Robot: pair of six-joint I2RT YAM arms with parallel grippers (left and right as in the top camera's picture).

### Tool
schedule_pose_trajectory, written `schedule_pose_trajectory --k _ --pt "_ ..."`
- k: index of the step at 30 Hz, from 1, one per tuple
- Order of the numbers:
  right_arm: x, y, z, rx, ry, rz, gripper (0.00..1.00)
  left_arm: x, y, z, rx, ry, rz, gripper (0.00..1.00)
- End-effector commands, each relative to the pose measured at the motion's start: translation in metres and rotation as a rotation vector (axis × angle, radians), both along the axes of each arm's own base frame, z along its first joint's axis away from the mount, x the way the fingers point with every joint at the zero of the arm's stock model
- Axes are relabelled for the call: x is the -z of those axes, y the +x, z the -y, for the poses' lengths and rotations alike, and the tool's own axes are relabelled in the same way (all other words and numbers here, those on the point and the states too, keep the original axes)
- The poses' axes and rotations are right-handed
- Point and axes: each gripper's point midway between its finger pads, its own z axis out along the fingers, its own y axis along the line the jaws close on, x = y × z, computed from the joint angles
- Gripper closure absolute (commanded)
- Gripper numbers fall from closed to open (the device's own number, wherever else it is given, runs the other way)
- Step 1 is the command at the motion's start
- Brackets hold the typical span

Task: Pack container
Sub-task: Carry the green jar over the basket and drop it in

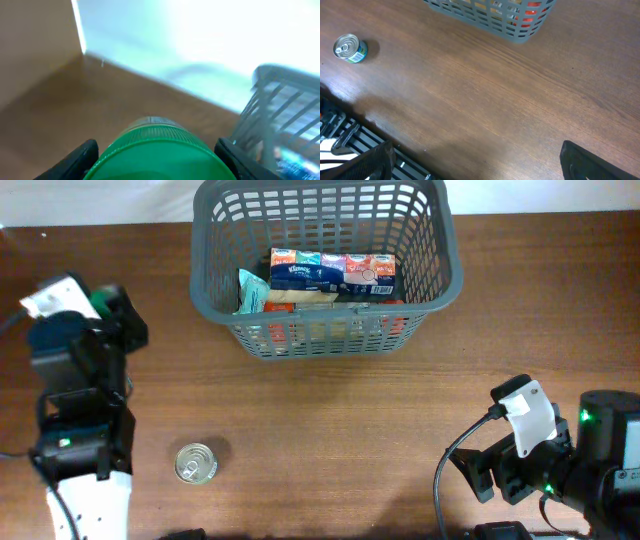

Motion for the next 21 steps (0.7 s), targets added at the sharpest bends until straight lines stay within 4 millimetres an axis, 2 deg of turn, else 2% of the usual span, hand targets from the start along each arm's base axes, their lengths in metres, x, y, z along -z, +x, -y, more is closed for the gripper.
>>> schedule_pose_trajectory --k 1,4,7,13,15,21 --pt "0.001 0.0 0.0 0.004 0.008 -0.003 0.01 -0.06 0.001 0.026 0.17 0.079 0.13 0.75" --pt "0.001 0.0 0.0 0.004 0.008 -0.003 0.01 -0.083 0.01 0.048 0.282 0.081 0.21 0.75" --pt "0.001 0.0 0.0 0.004 0.008 -0.003 0.01 -0.084 0.027 0.07 0.366 0.073 0.23 0.75" --pt "0.001 0.0 0.0 0.004 0.008 -0.003 0.01 -0.051 0.082 0.136 0.542 0.07 0.166 0.75" --pt "0.001 0.0 0.0 0.004 0.008 -0.003 0.01 -0.04 0.099 0.15 0.559 0.074 0.133 0.75" --pt "0.0 0.0 0.0 0.003 0.008 -0.003 0.01 -0.019 0.143 0.166 0.564 0.101 0.072 0.76"
